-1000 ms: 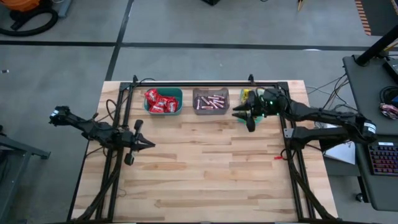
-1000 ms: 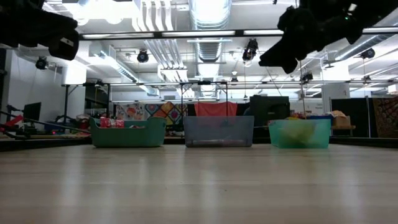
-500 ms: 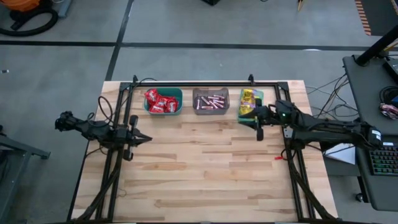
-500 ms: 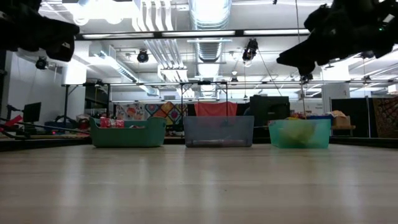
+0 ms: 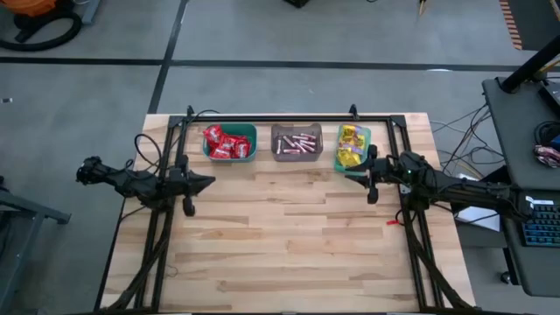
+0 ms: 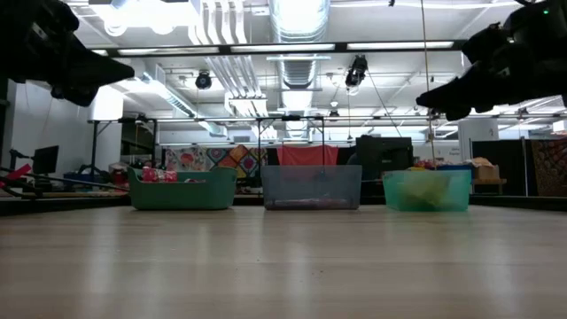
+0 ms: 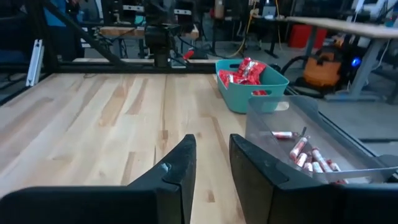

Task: Sort candy
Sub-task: Return to Home Position

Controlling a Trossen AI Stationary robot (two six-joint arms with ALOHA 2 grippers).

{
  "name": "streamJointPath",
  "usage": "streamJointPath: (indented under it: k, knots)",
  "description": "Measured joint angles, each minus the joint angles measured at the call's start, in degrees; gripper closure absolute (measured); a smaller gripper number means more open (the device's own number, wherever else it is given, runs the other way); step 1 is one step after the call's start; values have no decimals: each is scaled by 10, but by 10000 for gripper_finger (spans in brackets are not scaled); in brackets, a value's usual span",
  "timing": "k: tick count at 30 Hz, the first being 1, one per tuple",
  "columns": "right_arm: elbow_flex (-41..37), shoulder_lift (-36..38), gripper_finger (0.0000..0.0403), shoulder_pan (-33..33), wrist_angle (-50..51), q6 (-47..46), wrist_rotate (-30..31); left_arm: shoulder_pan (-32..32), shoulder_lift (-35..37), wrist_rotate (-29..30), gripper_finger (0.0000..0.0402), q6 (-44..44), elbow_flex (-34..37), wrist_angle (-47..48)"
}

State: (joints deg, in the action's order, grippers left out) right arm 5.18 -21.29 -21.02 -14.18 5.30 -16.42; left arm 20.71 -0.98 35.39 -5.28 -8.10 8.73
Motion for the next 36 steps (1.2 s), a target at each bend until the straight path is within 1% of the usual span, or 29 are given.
streamJointPath:
  k: [2,4,6,9,16,24,30,36]
  knots:
    - [-16,10,318,0,-15,9,-1,0,-4,13,402,-12,0,10]
    - [-40,19,322,0,-49,13,-5,0,-7,14,402,-14,0,16]
    - [-44,24,325,0,-60,14,-7,0,-10,14,402,-15,0,15]
    - [-44,25,331,0,-56,26,-20,0,-15,14,402,-17,0,14]
    - [-41,25,333,0,-62,29,-20,0,-24,15,402,-17,0,14]
    - [-41,23,338,0,-37,42,-16,0,-32,15,402,-17,0,14]
    - [-40,23,344,0,-37,29,-20,0,-36,15,402,-17,0,14]
    - [-40,23,344,0,-36,42,-16,0,-41,15,402,-17,0,14]
